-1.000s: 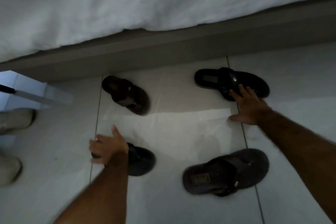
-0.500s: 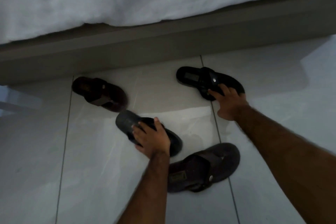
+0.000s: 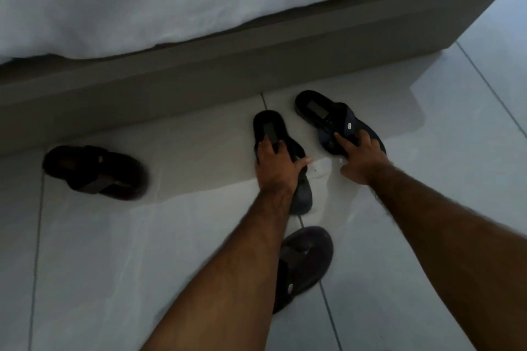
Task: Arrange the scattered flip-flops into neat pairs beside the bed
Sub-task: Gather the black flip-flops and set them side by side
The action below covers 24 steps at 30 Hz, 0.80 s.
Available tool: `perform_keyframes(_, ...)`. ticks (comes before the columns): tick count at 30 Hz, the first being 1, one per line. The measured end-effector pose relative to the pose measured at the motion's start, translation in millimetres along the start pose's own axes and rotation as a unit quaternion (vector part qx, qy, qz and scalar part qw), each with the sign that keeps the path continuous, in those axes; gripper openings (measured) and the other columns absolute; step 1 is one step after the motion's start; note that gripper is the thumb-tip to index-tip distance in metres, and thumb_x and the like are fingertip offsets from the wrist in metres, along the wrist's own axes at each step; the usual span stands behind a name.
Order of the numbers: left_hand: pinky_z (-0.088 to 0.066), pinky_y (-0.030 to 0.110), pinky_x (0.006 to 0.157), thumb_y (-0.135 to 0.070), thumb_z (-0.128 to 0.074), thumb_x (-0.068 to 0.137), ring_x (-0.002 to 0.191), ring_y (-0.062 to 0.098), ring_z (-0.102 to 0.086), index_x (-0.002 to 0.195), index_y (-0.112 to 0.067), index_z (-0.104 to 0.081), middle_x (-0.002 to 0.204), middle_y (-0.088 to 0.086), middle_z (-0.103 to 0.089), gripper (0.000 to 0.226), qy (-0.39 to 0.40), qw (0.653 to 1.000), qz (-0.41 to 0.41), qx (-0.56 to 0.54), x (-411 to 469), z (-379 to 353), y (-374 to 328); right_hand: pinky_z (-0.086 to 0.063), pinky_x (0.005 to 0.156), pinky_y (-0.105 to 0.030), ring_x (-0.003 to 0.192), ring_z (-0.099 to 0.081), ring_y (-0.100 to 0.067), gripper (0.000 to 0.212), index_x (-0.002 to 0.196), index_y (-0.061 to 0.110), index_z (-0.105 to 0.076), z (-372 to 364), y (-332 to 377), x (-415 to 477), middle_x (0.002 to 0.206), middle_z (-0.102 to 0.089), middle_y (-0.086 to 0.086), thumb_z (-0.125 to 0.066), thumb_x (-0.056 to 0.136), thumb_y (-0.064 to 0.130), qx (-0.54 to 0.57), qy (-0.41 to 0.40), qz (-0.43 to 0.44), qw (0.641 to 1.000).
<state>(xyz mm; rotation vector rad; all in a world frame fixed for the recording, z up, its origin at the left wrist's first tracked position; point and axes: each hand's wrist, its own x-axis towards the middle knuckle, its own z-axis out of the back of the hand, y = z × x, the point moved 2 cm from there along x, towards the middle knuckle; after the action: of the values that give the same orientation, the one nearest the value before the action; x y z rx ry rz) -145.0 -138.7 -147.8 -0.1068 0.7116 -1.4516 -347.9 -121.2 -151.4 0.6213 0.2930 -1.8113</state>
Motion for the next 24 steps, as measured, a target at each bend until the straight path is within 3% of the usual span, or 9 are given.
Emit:
perform_keyframes(3, -0.020, 0.038, 0.123, -0.061, -0.070, 0.079, 0.152, 0.033, -0.014, 0.147, -0.007, -0.043, 0.166, 0.015, -0.011, 0.091, 0.064, 0.996, -0.068, 0.005, 15.0, -8.0, -32.5, -0.030, 0.117, -0.050, 0.142, -0.025, -0.044, 0.073, 0.150, 0.048, -0.025, -1.6, -12.8, 17.1, 0.159, -0.013, -0.016, -0.058, 0.087, 0.031, 0.062, -0.031, 0.003, 0.998)
perform_keyframes(8, -0.009, 0.038, 0.125, -0.055, -0.080, 0.072, 0.154, 0.039, 0.004, 0.158, -0.005, -0.013, 0.166, 0.020, 0.013, 0.120, 0.178, 0.968, -0.128, 0.120, 36.9, -19.2, -59.7, -0.032, 0.116, -0.048, 0.137, -0.035, -0.046, 0.058, 0.148, 0.039, -0.037, 11.6, -26.6, 42.4, 0.155, -0.021, -0.021, -0.052, 0.093, 0.028, 0.135, -0.047, -0.026, 0.989)
perform_keyframes(13, -0.010, 0.040, 0.125, -0.036, -0.081, 0.079, 0.154, 0.040, 0.008, 0.158, -0.005, -0.007, 0.165, 0.022, 0.015, 0.113, 0.157, 0.954, -0.170, 0.190, 53.2, -28.5, -65.1, -0.028, 0.118, -0.050, 0.141, -0.024, -0.043, 0.058, 0.147, 0.050, -0.031, 17.5, -29.2, 46.9, 0.158, -0.018, -0.016, -0.050, 0.093, 0.039, 0.108, -0.067, -0.036, 0.991)
perform_keyframes(19, -0.016, 0.043, 0.126, -0.027, -0.081, 0.080, 0.154, 0.037, 0.009, 0.158, -0.007, -0.009, 0.166, 0.018, 0.015, 0.108, 0.163, 0.945, -0.179, 0.218, 77.4, -17.3, -79.2, -0.031, 0.117, -0.050, 0.141, -0.027, -0.041, 0.064, 0.146, 0.052, -0.031, 24.2, -32.0, 46.0, 0.159, -0.018, -0.012, -0.054, 0.087, 0.045, 0.104, -0.053, -0.033, 0.993)
perform_keyframes(24, -0.011, 0.039, 0.125, -0.028, -0.081, 0.080, 0.154, 0.037, 0.008, 0.158, -0.006, -0.007, 0.166, 0.019, 0.016, 0.110, 0.173, 0.938, -0.187, 0.236, 92.6, -13.8, -81.0, -0.033, 0.116, -0.047, 0.137, -0.036, -0.045, 0.064, 0.149, 0.048, -0.029, 26.9, -36.2, 53.2, 0.158, -0.019, -0.016, -0.053, 0.090, 0.047, 0.075, -0.038, -0.013, 0.996)
